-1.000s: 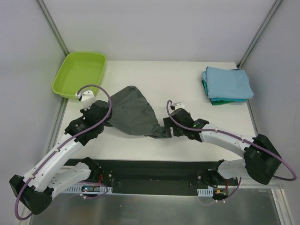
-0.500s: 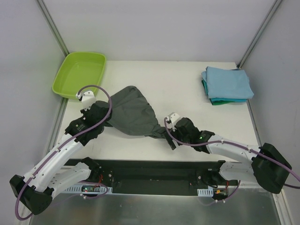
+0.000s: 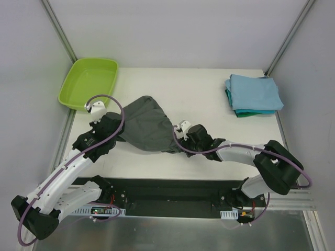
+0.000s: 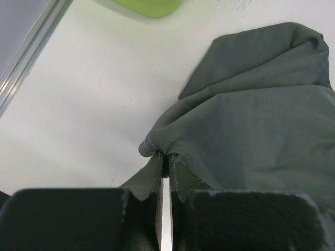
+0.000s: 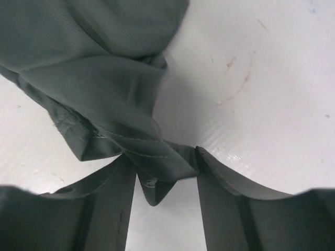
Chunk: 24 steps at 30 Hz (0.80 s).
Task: Fold and stack the t-shirts
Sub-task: Flatten out the tshirt
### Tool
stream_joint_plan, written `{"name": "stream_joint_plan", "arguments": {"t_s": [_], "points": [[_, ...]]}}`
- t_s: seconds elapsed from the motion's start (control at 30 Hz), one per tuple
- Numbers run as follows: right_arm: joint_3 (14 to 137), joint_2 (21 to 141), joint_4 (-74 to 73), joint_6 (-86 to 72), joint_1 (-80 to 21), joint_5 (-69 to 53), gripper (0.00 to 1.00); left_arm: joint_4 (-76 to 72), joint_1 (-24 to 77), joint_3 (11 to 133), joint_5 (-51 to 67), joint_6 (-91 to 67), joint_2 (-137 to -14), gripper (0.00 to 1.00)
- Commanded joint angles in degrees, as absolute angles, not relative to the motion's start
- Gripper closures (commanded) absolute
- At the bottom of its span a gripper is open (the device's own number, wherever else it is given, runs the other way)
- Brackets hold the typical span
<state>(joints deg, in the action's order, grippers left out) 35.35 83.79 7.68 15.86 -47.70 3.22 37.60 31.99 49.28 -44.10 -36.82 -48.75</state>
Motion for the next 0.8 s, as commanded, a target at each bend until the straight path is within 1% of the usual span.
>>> {"name": "stream_joint_plan", "arguments": {"t_s": [0.0, 0.03, 0.07, 0.13, 0.17, 0.23, 0.27, 0.37, 0.47, 0.53, 0.6, 0.7, 0.77], "points": [[37.18, 84.55, 14.76, 16.61, -47.46, -4.38, 0.61, 37.53, 31.03, 50.54, -45.7, -35.95, -49.04, 1.0], [37.7, 84.64, 14.77, 16.79, -47.46, -4.66, 0.77, 37.53, 30.94, 50.8, -45.79, -35.77, -49.22, 1.0], [38.14, 84.12, 14.33, 16.44, -47.37, -3.96, 0.99, 37.62, 30.76, 51.32, -45.79, -35.42, -49.31, 1.0], [38.76, 81.75, 11.18, 15.82, -47.37, -0.37, 1.0, 37.62, 30.5, 52.9, -46.14, -34.28, -49.31, 1.0], [39.54, 79.74, 8.64, 15.65, -47.37, 3.56, 1.0, 37.62, 30.41, 54.22, -46.23, -33.41, -49.05, 1.0], [42.44, 75.08, 1.18, 15.64, -47.46, 9.64, 1.0, 37.7, 30.32, 57.73, -46.84, -31.65, -48.43, 1.0], [44.28, 72.54, -4.95, 15.56, -47.46, 13.41, 1.0, 37.62, 30.32, 60.01, -47.19, -30.68, -47.91, 1.0], [52.17, 65.94, -16.75, 15.38, -47.2, 21.16, 1.0, 37.27, 30.32, 67.99, -46.67, -27.61, -46.23, 1.0], [62.8, 62.15, -26.51, 16.52, -47.29, 25.48, 1.0, 35.34, 30.32, 76.52, -43.43, -21.38, -45.7, 1.0], [70.71, 60.65, -31.88, 18.44, -47.29, 24.09, 1.0, 33.76, 30.32, 83.03, -38.53, -16.02, -46.49, 1.0], [78.01, 59.25, -35.31, 20.47, -47.29, 21.63, 1.0, 33.14, 30.32, 90.4, -29.41, -11.71, -47.72, 1.0], [89.69, 57.57, -39.19, 22.32, -47.29, 17.59, 1.0, 33.05, 30.32, 100.34, -18.66, -8.62, -49.04, 1.0], [96.65, 57.13, -42.17, 23.11, -47.37, 13.9, 1.0, 32.87, 30.32, 105.18, -14.0, -7.39, -49.92, 1.0]]}}
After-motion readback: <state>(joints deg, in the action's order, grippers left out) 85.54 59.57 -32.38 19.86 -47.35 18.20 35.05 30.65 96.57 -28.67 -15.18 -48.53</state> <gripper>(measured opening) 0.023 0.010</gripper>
